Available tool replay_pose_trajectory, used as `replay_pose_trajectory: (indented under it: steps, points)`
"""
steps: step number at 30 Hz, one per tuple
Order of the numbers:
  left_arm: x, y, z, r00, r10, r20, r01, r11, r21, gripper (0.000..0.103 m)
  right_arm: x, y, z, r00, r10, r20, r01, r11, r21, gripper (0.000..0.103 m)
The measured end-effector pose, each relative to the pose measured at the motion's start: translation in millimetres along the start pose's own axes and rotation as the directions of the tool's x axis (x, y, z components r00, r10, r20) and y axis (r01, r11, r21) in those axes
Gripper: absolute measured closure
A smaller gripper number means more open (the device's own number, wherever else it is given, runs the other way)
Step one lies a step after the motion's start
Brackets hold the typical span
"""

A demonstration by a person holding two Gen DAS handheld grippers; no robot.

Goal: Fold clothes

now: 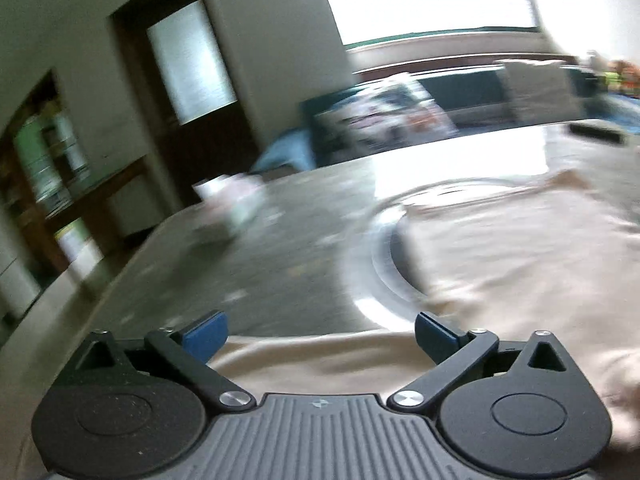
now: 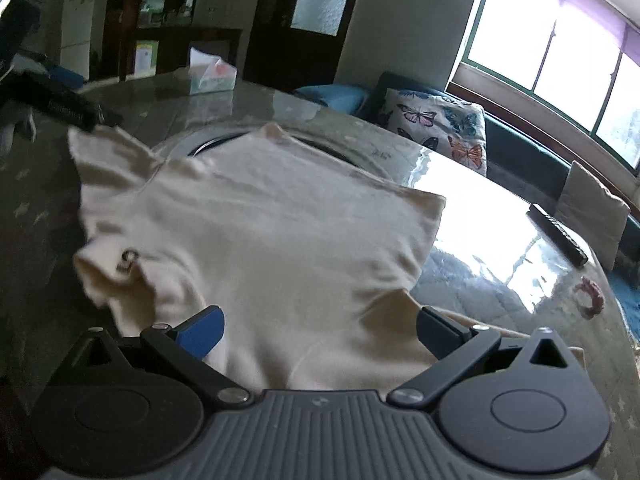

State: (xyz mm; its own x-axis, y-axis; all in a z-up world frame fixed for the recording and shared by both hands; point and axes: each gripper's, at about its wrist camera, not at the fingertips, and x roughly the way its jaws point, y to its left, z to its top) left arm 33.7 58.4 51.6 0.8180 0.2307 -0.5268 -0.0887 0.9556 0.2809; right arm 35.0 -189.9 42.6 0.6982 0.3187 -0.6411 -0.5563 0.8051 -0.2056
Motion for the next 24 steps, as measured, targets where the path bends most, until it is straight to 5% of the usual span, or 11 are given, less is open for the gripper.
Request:
replay_pose_trajectory:
  steps: [9, 18, 24]
  points:
    - [-10, -89, -16, 0.982, -0.189, 0.026, 0.18, 0.962, 0.207, 0.0, 0, 12, -14, 0.999, 0.043, -0.018, -0.043, 0.999, -0.014, 0.0]
    - [-25, -111, -37, 0.969, -0.234, 0.079, 0.196, 0.924, 0.329, 0.0, 2, 11, -5, 0.999, 0.046, 0.022, -0.047, 0.999, 0.003, 0.0]
    - [-33, -103, -38, 0.96, -0.259, 0.105, 0.212, 0.92, 0.331, 0.0, 7, 12, 0, 0.997, 0.067, 0.031, -0.067, 0.998, -0.012, 0.0]
